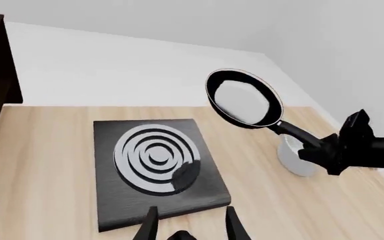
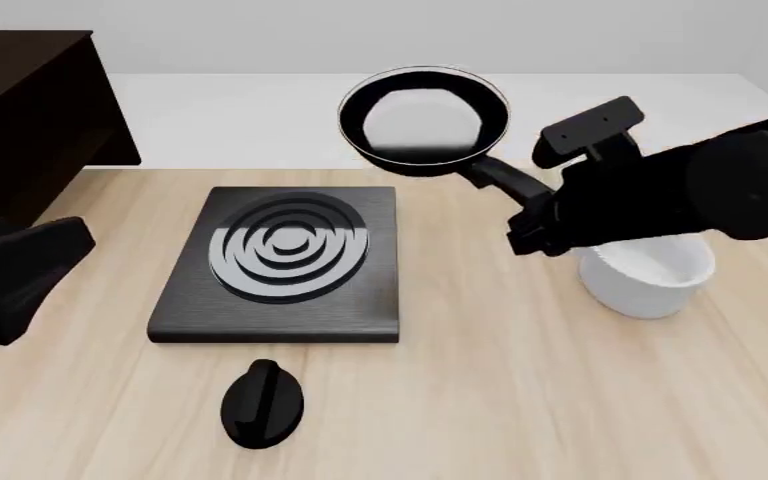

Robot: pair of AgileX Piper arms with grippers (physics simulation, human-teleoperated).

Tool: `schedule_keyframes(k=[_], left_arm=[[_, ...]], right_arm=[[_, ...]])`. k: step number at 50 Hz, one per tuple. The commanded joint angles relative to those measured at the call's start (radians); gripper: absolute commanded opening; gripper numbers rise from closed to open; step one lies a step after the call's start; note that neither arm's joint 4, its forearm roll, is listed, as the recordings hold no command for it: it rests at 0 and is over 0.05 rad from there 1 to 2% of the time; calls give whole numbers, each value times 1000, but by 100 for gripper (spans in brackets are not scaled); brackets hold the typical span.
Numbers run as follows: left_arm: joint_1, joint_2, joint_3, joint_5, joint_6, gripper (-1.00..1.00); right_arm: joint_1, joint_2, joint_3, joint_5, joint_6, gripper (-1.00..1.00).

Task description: Put the frying pan on the cabinet shelf.

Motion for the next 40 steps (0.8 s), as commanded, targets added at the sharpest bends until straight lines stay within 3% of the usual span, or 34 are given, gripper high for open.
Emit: schedule_keyframes(k=[1, 14, 40], left_arm=[[-37, 71, -8, -74, -130, 100], [-42, 90, -22, -93, -180, 100], [-114, 150, -47, -162, -326, 100]], right_arm=[[71, 51, -155, 23, 29, -100], [145, 132, -244, -9, 72, -100], [209, 216, -335, -11, 73, -100]])
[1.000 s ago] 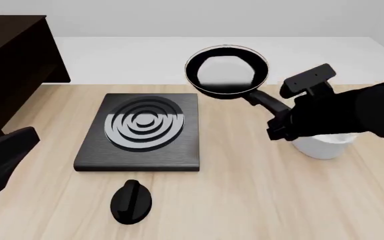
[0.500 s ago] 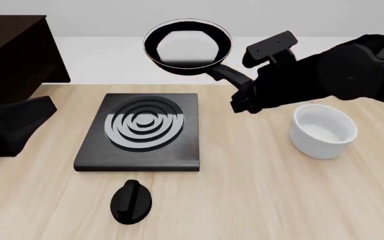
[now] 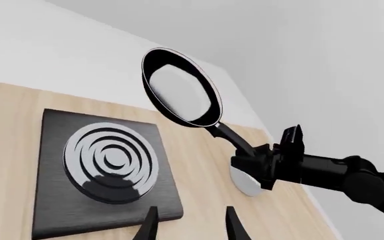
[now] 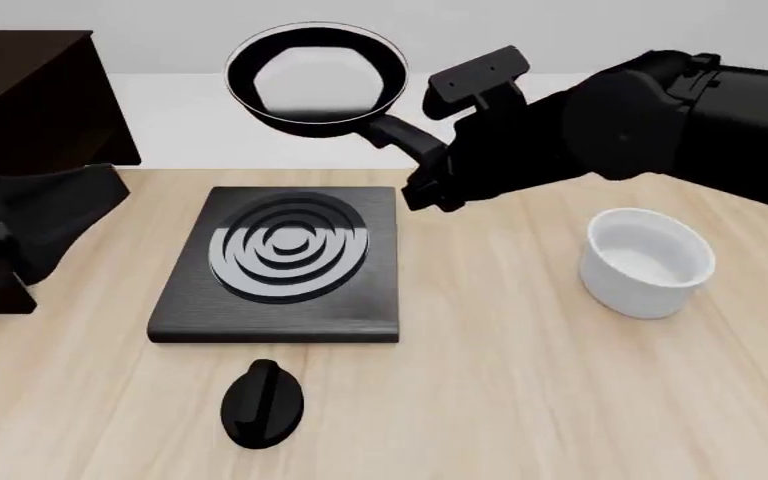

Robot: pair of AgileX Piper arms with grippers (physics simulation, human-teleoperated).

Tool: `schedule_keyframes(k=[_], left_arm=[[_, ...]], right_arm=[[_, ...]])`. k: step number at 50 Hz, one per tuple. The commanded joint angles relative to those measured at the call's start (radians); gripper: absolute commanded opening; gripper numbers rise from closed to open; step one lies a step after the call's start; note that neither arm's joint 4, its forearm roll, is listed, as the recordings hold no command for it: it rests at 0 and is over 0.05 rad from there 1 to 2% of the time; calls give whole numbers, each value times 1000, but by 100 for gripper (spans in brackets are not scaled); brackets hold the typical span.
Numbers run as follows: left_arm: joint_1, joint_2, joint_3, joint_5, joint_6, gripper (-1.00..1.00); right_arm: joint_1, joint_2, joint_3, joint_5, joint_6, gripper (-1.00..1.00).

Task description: Put the frying pan on the cabinet shelf.

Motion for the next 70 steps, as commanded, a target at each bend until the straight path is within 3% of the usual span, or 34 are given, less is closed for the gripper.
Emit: schedule_keyframes(k=[1, 20, 32, 35, 70], left_arm=[[-36, 35, -16, -30, -56, 100], [-89, 85, 17, -127, -180, 100], [-99, 100, -12, -141, -196, 100], [-134, 77, -7, -159, -248, 100], [-129, 129, -30, -186, -243, 100]], right_arm=[[20, 18, -58, -9, 15, -100], [89, 82, -178, 21, 20, -100], [158, 99, -259, 55, 41, -100], [172, 99, -259, 52, 43, -100], [249, 99, -324, 66, 40, -100]])
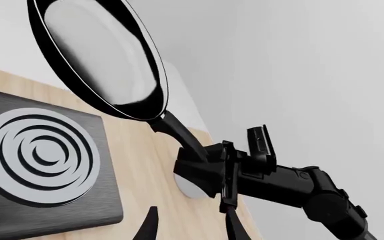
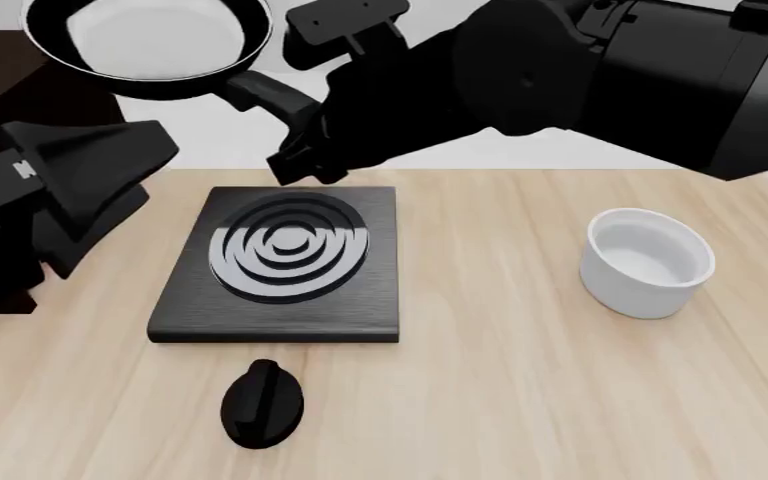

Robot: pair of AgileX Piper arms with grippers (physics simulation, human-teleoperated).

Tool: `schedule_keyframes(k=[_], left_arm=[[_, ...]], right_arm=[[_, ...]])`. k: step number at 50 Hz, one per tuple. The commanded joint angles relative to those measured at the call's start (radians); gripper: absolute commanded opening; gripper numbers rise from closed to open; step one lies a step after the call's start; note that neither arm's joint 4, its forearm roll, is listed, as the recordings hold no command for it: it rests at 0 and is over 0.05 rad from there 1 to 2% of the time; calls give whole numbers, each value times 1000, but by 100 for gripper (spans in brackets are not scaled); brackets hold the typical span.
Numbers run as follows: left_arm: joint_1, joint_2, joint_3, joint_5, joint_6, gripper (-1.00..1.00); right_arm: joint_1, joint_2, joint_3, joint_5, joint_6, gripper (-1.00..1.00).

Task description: Put the frying pan on the cabinet shelf.

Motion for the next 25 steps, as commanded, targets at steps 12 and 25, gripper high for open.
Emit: schedule_keyframes(k=[12, 25], left_arm=[[73, 52, -100, 7, 41, 100], [87, 91, -117, -21, 13, 100]], right_arm=[[28, -13, -20, -20, 19, -100], [26, -14, -13, -19, 14, -100]])
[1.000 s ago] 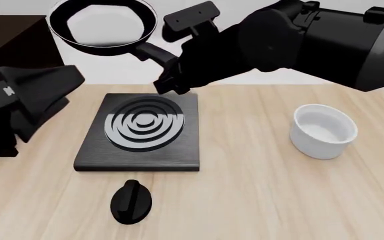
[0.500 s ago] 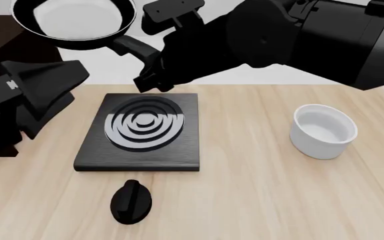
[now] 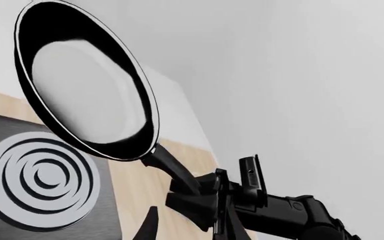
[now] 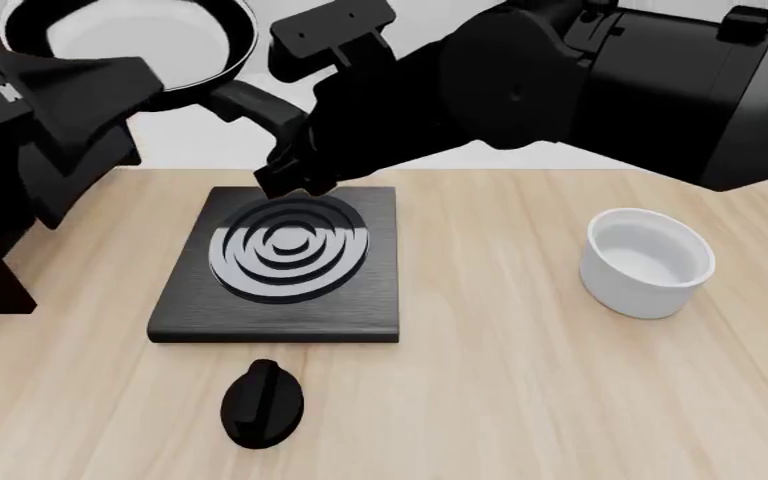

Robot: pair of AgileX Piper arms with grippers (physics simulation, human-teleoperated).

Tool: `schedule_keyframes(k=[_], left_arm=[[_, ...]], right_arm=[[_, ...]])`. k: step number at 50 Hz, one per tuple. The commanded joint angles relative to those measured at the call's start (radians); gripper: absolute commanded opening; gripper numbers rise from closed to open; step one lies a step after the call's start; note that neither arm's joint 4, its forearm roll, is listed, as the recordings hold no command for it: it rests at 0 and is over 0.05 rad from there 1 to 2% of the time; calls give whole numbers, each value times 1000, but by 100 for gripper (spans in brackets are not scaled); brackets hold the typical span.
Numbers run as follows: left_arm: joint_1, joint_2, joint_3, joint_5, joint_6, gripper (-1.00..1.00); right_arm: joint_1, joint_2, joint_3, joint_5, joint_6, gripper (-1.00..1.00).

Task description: Put the frying pan on the cabinet shelf.

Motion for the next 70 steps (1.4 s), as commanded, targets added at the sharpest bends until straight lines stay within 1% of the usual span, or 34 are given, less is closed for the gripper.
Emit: schedule_keyframes(k=[1, 9, 15, 27, 34, 36, 47, 49, 52, 65, 70], left_arm=[[33, 33, -30, -13, -3, 100], [48, 52, 8, -48, -8, 100], [67, 60, 39, -76, -26, 100], [75, 113, 46, -120, -38, 100], [70, 141, 40, -136, -42, 100], [65, 146, 32, -138, -58, 100], [63, 185, 4, -148, -50, 100], [52, 183, 1, -147, -59, 100], [51, 187, -9, -138, -41, 100], [53, 220, -21, -154, -43, 100], [45, 236, -25, -160, -32, 100]], right_arm=[[-1, -17, -25, -7, 13, -100], [3, -19, -15, -20, 19, -100], [0, -20, -18, -18, 20, -100], [2, -18, -27, -10, 12, -100], [7, -22, -13, -18, 15, -100], [9, -22, -5, -23, 17, -100], [14, -23, 14, -36, 23, -100], [15, -24, 16, -37, 24, -100], [20, -25, 18, -38, 26, -100], [24, -25, 19, -40, 28, -100], [23, -27, 27, -45, 30, -100]])
